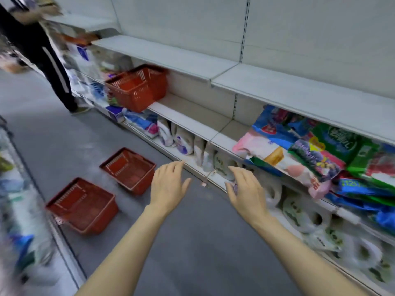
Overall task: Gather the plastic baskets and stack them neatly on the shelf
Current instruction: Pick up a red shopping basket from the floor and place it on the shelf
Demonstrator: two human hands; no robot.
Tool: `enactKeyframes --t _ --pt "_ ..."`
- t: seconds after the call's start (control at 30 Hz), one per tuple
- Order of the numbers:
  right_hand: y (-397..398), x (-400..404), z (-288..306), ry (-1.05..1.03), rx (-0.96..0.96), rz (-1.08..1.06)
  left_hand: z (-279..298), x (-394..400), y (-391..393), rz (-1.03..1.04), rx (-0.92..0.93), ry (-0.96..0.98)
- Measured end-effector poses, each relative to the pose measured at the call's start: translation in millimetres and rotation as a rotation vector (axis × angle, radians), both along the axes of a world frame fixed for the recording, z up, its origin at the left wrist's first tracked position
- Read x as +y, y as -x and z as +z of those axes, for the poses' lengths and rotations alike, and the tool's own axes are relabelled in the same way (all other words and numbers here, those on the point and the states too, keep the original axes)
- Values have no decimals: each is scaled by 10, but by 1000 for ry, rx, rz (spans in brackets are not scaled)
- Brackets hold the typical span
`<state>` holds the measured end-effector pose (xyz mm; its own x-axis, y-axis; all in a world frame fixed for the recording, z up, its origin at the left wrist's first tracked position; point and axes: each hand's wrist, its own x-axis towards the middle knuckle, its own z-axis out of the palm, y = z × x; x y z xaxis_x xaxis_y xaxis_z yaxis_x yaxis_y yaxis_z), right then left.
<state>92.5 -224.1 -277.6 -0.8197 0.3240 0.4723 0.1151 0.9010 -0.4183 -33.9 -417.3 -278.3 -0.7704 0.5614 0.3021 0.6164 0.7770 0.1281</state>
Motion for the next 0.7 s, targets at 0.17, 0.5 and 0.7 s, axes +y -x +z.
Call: enactKeyframes --t 0.17,0.5,0.7 --pt "651 -606 -198 13 -55 49 -247 -643 489 98 -42 59" --pt "2151 -1054 -839 25 -231 179 -839 -1229 1600 267 -158 89" --pt "3140 -1232 -1254 -10 -324 210 -1170 -1555 2446 343 -206 150"
